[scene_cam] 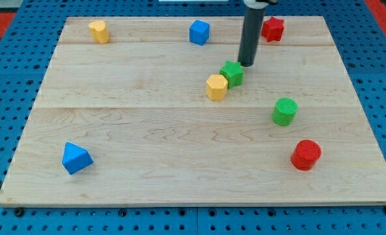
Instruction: Push the hexagon to the center
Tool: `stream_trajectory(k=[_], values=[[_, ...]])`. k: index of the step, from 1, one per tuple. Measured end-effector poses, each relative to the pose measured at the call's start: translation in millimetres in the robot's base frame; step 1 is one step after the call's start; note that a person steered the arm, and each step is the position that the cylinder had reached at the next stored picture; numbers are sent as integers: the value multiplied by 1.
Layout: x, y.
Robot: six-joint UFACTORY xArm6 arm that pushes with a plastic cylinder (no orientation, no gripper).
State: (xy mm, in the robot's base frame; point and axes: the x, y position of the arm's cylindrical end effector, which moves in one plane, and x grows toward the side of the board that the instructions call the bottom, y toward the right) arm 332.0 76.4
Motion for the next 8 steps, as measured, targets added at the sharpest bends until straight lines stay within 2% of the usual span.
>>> stream_trajectory(k=[1, 2, 3, 5, 8], values=[[-1, -73], [16, -67], [47, -3], [63, 38], [75, -43]])
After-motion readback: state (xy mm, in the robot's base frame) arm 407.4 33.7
